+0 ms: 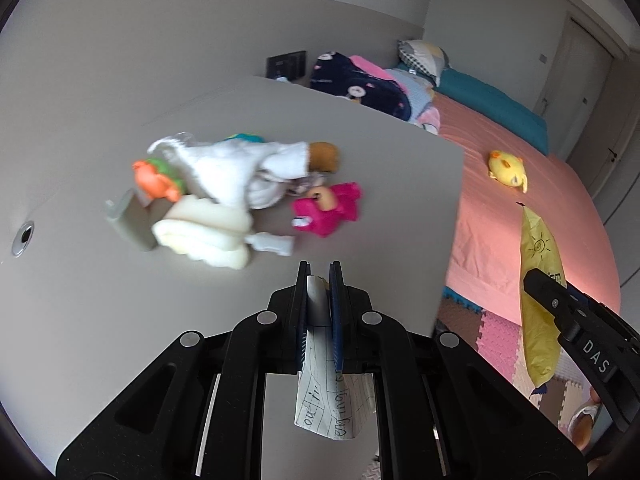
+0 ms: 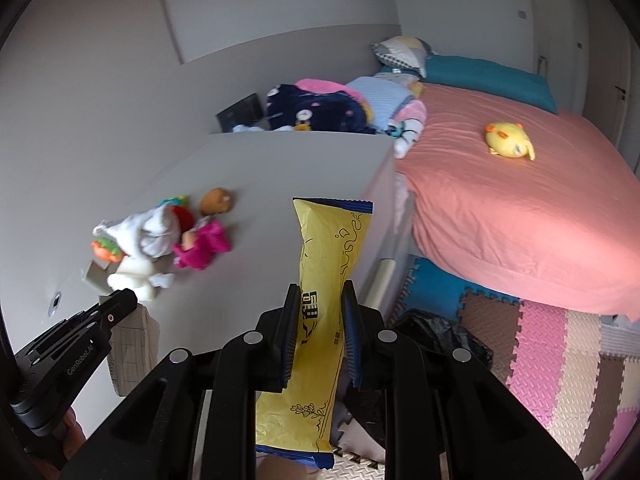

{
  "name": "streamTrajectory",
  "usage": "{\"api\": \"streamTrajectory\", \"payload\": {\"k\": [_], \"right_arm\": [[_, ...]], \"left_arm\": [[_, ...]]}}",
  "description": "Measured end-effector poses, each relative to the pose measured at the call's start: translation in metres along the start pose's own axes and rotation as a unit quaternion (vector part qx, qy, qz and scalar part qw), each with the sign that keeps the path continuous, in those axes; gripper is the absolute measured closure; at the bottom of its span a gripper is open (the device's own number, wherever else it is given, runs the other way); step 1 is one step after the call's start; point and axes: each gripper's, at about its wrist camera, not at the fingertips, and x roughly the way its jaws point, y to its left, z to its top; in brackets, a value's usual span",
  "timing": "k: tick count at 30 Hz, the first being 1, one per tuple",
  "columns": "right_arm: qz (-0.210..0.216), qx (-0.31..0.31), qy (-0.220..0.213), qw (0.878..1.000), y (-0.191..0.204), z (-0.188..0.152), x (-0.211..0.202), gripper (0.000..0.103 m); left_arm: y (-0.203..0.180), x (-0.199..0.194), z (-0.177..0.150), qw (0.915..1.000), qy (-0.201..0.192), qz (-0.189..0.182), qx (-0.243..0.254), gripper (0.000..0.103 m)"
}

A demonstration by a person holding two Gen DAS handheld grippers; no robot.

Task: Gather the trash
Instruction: 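Carry both items to the black trash bag and open both tools over it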

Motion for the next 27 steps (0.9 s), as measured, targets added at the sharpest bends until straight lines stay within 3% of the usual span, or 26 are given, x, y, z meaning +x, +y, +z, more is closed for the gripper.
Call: {"api": "streamTrajectory", "payload": {"k": [12,27], "right_arm": [[-0.052,0.054,0.002,0.997,-0.079,-0.001,-0.006,0.081],[-0.113,0.11,0.024,0.987,-0.177,-0.005,0.0,0.081]], "left_arm": [[-0.093,0.031,0.005,0.996,0.026,-0.052,0.067,0.094],[-0.186,0.072,-0.021,0.9795,0.08,-0.096,0.157,0.094]]}}
